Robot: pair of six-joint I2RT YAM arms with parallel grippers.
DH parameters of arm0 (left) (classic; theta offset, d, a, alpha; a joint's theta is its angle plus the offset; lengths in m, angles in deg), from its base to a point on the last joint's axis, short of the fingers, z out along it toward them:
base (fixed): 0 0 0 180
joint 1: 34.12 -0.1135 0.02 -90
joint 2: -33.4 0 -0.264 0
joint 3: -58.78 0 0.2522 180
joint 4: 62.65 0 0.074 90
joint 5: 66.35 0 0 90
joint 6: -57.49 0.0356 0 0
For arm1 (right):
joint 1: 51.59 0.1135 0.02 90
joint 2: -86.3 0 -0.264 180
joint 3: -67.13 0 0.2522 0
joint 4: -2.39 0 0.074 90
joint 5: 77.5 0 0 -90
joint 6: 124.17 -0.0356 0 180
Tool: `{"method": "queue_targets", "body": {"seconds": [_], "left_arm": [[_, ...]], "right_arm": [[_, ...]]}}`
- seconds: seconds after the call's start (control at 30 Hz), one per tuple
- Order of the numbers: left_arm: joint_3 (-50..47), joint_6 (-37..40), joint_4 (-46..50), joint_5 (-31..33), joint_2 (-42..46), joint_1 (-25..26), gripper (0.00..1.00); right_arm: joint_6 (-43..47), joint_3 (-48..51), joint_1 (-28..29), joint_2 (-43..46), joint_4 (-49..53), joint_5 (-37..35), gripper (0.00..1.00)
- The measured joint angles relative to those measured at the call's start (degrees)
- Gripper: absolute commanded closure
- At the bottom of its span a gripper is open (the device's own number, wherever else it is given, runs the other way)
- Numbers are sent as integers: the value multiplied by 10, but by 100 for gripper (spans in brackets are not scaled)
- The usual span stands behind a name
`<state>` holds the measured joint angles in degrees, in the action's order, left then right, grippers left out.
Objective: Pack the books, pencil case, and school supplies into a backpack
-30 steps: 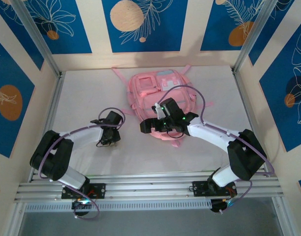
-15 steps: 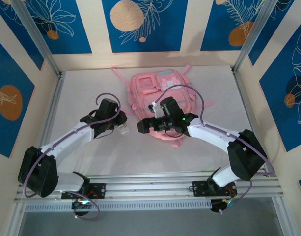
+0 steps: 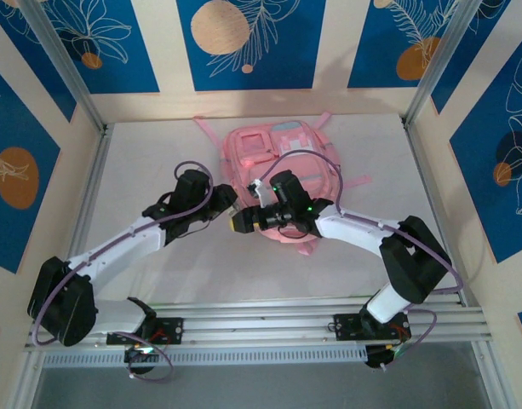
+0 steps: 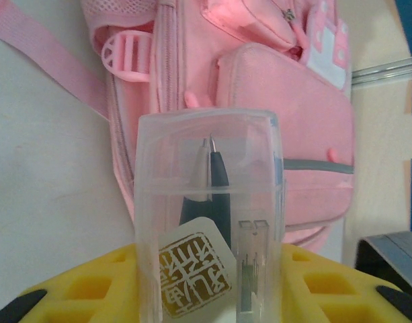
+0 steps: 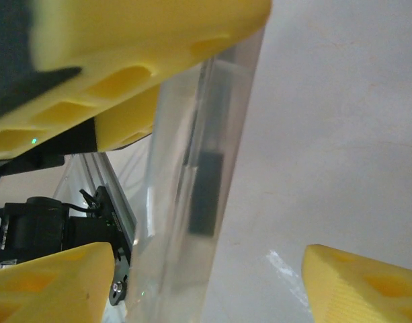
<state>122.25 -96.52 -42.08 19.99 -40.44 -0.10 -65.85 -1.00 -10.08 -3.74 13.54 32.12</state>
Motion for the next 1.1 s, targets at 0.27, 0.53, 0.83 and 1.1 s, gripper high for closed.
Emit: {"method": "queue_targets", "body": {"seconds": [0.27, 0.53, 0.83, 1.1], "left_arm": [[-10, -19, -16, 0, 3, 13, 50], [-7, 9, -13, -5, -1, 24, 0], [77, 224, 28, 48, 1, 27, 10], [163, 414, 42, 59, -134, 89, 15]], "right_arm": [[-20, 1, -4, 0, -18, 7, 91], [-29, 17, -26, 8, -26, 32, 100], [-29, 63, -111, 122, 73, 22, 100], [-29, 101, -269, 259, 187, -26, 100]]}}
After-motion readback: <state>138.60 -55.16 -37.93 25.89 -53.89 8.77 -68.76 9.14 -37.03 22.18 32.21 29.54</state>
